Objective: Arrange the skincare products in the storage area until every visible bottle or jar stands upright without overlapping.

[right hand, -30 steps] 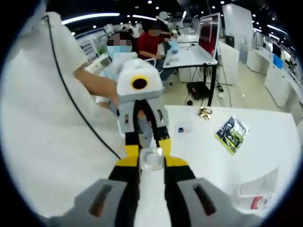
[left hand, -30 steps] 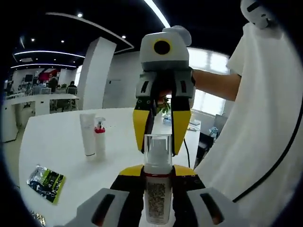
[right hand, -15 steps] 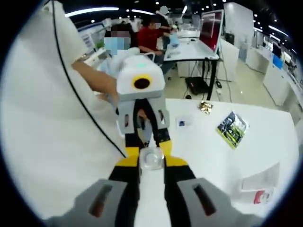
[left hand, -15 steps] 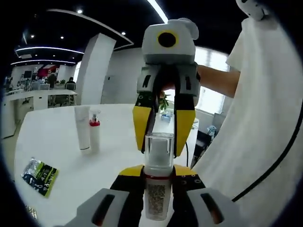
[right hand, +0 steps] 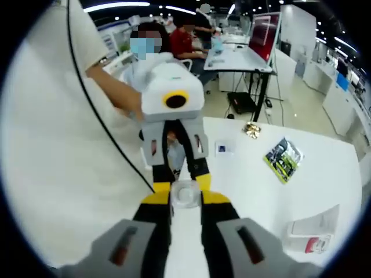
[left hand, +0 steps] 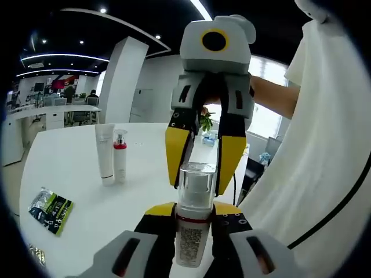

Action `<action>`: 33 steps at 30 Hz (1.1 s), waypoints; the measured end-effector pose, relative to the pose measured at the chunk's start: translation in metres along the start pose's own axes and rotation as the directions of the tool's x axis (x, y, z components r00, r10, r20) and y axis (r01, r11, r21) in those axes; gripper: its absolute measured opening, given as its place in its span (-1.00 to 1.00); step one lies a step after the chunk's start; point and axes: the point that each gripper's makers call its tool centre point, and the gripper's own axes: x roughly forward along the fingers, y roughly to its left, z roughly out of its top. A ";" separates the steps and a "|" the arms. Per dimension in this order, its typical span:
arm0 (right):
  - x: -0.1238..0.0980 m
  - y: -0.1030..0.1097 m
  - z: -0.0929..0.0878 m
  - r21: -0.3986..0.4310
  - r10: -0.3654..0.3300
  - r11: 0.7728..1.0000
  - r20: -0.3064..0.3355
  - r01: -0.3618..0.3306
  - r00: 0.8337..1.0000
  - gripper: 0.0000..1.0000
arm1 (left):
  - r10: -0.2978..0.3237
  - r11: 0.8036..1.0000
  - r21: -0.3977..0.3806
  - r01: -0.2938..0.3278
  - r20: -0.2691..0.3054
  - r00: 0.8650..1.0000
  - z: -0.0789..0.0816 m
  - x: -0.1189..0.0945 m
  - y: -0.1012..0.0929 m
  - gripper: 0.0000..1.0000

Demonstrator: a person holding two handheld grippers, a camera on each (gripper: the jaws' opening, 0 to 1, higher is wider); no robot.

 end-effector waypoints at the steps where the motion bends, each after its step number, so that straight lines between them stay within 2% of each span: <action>1: 0.000 -0.001 -0.002 0.006 -0.008 1.000 0.006 0.008 1.000 -0.69 | 0.000 1.000 0.009 0.001 -0.005 1.000 0.000 0.001 0.001 -0.56; 4: -0.002 0.001 -0.002 0.000 -0.025 1.000 0.010 0.025 1.000 -0.69 | 0.003 0.999 0.036 -0.002 -0.025 1.000 0.000 0.002 -0.001 -0.56; 6: -0.004 0.001 -0.003 -0.001 -0.028 1.000 0.011 0.028 1.000 -0.69 | 0.002 0.999 0.037 -0.002 -0.017 1.000 0.000 0.003 -0.002 -0.56; 9: -0.007 0.000 -0.007 0.003 -0.045 0.999 0.006 0.045 0.999 -0.69 | -0.003 1.000 0.003 0.003 0.020 1.000 0.002 0.009 -0.002 -0.54; 11: -0.009 0.000 -0.010 0.017 -0.056 0.998 0.008 0.056 0.998 -0.69 | -0.011 0.999 -0.039 0.012 0.023 1.000 0.002 0.013 -0.003 -0.50; 12: -0.009 -0.001 -0.015 0.032 -0.068 0.997 0.011 0.068 0.998 -0.69 | -0.019 0.998 -0.058 0.020 0.015 1.000 0.000 0.016 -0.002 -0.47; 13: -0.010 -0.002 -0.020 0.049 -0.082 0.995 0.012 0.081 0.997 -0.69 | -0.022 0.998 -0.063 0.021 -0.016 1.000 -0.005 0.019 0.000 -0.43; 15: -0.010 -0.002 -0.027 0.065 -0.090 0.994 0.003 0.089 0.996 -0.69 | 0.003 0.998 -0.056 -0.006 -0.049 0.999 -0.010 0.020 0.005 -0.27; 17: -0.010 -0.001 -0.031 0.080 -0.093 0.992 -0.004 0.093 0.996 -0.69 | 0.025 0.999 -0.043 -0.026 -0.031 0.999 -0.007 0.020 0.008 -0.16; 18: -0.012 -0.002 -0.034 0.097 -0.099 0.990 -0.007 0.099 0.995 -0.69 | 0.031 0.997 -0.067 -0.033 -0.018 0.999 -0.006 0.019 0.011 -0.13; 20: -0.014 -0.005 -0.035 0.130 -0.120 0.984 0.009 0.118 0.993 -0.69 | 0.028 0.996 -0.084 -0.030 -0.017 0.999 -0.008 0.021 0.013 -0.12; 22: -0.016 -0.011 -0.041 0.160 -0.160 0.975 0.005 0.157 0.987 -0.69 | 0.034 0.996 -0.083 -0.037 -0.045 0.998 -0.014 0.025 0.016 -0.11; 24: -0.015 -0.011 -0.044 0.168 -0.169 0.972 -0.001 0.167 0.986 -0.69 | 0.043 0.997 -0.064 -0.048 -0.077 0.996 -0.019 0.027 0.019 -0.10; 28: -0.009 -0.013 -0.056 0.187 -0.188 0.964 -0.025 0.189 0.982 -0.69 | 0.077 0.993 -0.087 -0.083 -0.071 0.995 -0.019 0.026 0.025 0.01; 33: -0.011 -0.024 -0.056 0.193 -0.234 0.952 -0.037 0.237 0.972 -0.69 | 0.085 0.994 -0.066 -0.092 -0.100 0.991 -0.028 0.021 0.029 0.12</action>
